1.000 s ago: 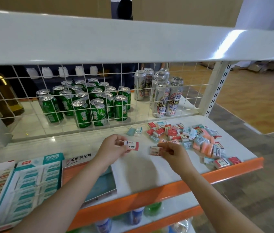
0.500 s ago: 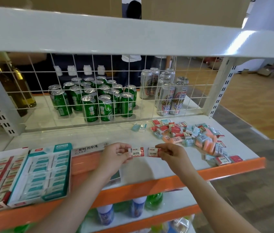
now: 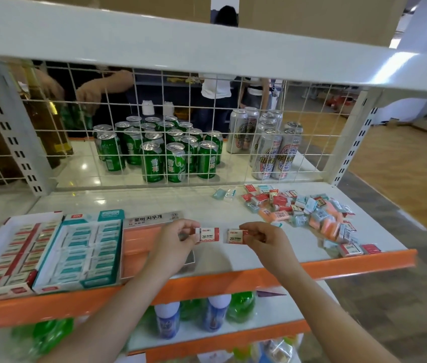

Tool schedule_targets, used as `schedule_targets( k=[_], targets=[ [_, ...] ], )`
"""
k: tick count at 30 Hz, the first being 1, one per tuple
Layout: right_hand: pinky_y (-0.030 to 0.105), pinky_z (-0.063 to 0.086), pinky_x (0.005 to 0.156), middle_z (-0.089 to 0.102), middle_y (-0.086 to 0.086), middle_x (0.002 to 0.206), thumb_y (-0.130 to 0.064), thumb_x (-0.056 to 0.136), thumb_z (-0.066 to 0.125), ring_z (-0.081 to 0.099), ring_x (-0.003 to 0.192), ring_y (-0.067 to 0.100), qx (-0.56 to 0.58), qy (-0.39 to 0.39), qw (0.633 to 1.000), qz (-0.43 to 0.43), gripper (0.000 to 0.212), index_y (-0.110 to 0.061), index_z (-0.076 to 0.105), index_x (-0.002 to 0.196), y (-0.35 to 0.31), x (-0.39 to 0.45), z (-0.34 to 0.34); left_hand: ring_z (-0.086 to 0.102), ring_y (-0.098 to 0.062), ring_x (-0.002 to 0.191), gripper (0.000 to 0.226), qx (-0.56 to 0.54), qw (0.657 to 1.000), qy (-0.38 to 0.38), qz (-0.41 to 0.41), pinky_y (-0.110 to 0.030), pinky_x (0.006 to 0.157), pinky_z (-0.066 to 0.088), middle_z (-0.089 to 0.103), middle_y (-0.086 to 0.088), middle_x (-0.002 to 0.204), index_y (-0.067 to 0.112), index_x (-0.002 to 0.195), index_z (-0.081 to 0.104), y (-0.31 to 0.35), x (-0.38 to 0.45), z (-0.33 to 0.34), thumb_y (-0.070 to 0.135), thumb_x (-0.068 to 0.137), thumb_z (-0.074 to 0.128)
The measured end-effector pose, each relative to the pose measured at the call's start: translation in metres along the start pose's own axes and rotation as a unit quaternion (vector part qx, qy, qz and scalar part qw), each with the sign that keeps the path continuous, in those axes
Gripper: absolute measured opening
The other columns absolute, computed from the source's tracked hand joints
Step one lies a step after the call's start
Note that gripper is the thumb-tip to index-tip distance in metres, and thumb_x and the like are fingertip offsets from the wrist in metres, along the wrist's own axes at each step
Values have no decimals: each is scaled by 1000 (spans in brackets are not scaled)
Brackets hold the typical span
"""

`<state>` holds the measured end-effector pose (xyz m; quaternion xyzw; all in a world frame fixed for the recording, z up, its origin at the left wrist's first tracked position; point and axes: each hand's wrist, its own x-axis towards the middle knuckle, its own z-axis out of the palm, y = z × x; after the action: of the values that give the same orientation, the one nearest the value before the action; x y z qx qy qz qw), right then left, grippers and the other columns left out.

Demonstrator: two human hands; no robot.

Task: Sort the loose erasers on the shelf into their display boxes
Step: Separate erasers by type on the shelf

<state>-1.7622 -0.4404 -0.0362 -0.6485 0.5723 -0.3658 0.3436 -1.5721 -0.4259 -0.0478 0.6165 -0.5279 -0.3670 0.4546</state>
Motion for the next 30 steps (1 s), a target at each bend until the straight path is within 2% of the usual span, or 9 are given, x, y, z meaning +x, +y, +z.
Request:
schedule_targets(
  k=[5,7,10,12,16,20,23,27,30],
  targets=[
    [3,40,54,62,-9,79,-3,89,55,54,66,-2,9,3,1000,-15,22,-10,66,107,-20,-2,25,55,-3,93,21,59,997,45,30,-17,76,46,60,12,102,29,97,60,-4,-4,-29,11,86,62],
    [3,41,55,62,-6,81,-4,89,55,55,68,-2,10,8,1000,-19,22,-10,65,106,-29,-2,38,55,1,93,21,65,995,58,45,-13,78,43,60,13,102,27,98,62,-7,-5,-45,10,86,62],
    [3,43,58,63,-6,80,-3,88,56,57,70,0,17,7,1000,-24,19,-11,65,103,-46,-1,64,57,0,92,19,73,994,69,46,-8,74,39,63,13,99,26,95,62,-16,-8,-74,9,85,63],
    [4,45,60,63,-6,79,-1,87,56,59,71,4,24,0,999,-26,19,-12,65,100,-59,-1,86,57,-1,90,19,76,993,75,43,-8,72,40,63,14,94,27,93,62,-22,-10,-98,10,85,63],
    [3,42,56,62,0,79,1,85,57,54,66,-1,20,-20,999,-39,22,-5,66,104,-83,-3,131,53,5,83,19,102,990,88,39,-12,70,41,56,20,87,29,93,60,-35,-13,-149,13,84,64],
    [2,42,59,61,-10,79,-3,87,57,55,70,-5,11,-47,997,-53,22,-12,66,104,-105,-7,175,58,-6,91,22,111,989,92,32,-24,81,49,58,17,89,32,88,58,-51,-17,-196,11,84,64],
    [1,43,60,59,-18,76,-1,87,57,57,69,-5,31,-73,995,-67,20,-15,65,99,-122,-12,203,58,-7,90,28,107,989,104,24,-15,73,44,59,14,88,35,82,55,-62,-21,-225,9,83,64],
    [4,44,60,59,-16,74,1,86,58,56,59,-11,24,-99,992,-76,20,-4,67,103,-137,-14,233,59,-7,86,18,139,983,123,10,-20,73,48,62,9,89,30,85,60,-73,-26,-259,13,83,65],
    [5,42,58,62,-11,77,-4,86,58,57,62,-8,0,-109,990,-86,21,-7,67,105,-145,-15,251,57,-1,80,13,166,977,132,2,-10,65,43,63,9,89,27,87,61,-78,-30,-279,14,84,65]
  ],
)
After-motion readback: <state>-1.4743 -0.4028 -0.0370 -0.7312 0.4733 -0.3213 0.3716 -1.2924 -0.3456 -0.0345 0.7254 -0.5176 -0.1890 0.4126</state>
